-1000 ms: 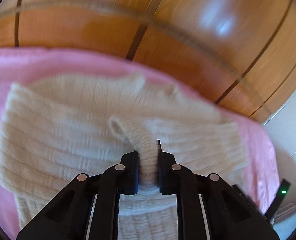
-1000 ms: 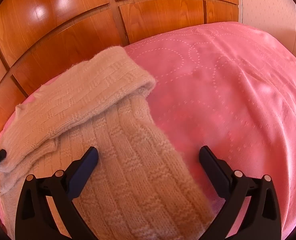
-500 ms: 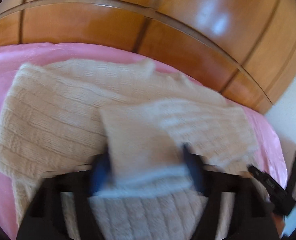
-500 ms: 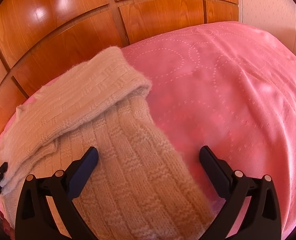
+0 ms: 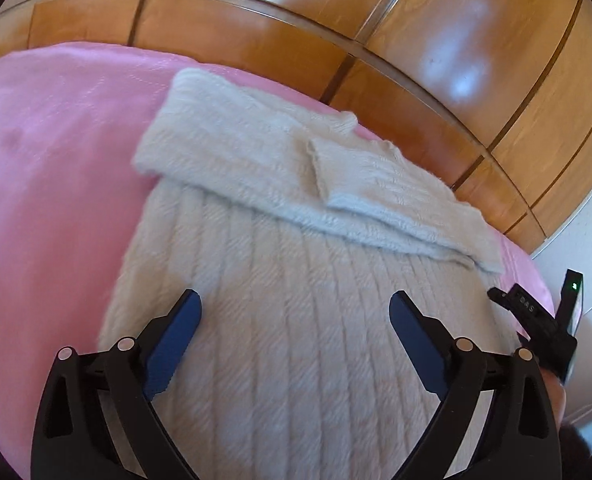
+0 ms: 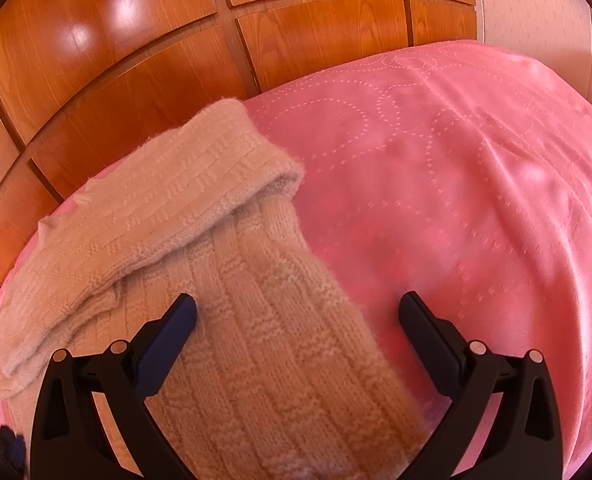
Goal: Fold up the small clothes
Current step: 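Grasp the sweater hem with the right gripper while the left gripper grasps it too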
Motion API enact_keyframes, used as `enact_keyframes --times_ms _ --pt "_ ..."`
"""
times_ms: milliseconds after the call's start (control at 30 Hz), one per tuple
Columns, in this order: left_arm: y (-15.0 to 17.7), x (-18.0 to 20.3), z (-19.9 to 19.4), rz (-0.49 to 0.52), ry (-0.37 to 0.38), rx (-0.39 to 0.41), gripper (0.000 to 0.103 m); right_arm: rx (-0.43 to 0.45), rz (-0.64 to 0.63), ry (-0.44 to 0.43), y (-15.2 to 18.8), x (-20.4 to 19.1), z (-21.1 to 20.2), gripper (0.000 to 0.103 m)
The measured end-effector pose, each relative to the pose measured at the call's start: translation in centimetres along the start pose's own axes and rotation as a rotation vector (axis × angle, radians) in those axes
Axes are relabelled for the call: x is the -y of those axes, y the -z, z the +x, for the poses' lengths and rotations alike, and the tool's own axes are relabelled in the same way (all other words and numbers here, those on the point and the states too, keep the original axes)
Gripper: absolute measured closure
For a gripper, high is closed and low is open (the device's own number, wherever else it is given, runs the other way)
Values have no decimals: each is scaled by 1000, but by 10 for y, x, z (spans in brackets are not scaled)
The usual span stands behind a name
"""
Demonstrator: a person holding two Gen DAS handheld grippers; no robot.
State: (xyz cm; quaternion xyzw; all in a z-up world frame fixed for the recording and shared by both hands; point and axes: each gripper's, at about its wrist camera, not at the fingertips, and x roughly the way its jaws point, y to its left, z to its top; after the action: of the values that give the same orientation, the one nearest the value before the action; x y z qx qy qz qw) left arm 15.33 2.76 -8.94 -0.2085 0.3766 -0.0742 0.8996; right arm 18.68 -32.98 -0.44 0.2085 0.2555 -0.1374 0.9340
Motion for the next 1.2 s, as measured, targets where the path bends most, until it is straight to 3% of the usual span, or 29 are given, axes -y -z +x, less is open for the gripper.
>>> enact_keyframes --times_ms 267,400,600,733,867,1200 --pt "16 -6 -35 80 -74 -7 9 -40 -14 -16 -4 0 -1 2" --pt "26 -30 -50 74 -117 -21 9 -79 -35 -143 -3 13 -14 2" --pt "46 -43 -67 128 -92 -7 9 -108 -13 -454 17 53 -56 4" --pt "58 -37 -73 193 -98 -2 9 -123 -35 -499 33 79 -77 25" --pt "62 -38 -82 200 -21 -24 9 -170 -11 -545 49 97 -86 39" --pt "85 -42 -102 170 200 -112 23 -204 -2 -633 87 123 -114 47"
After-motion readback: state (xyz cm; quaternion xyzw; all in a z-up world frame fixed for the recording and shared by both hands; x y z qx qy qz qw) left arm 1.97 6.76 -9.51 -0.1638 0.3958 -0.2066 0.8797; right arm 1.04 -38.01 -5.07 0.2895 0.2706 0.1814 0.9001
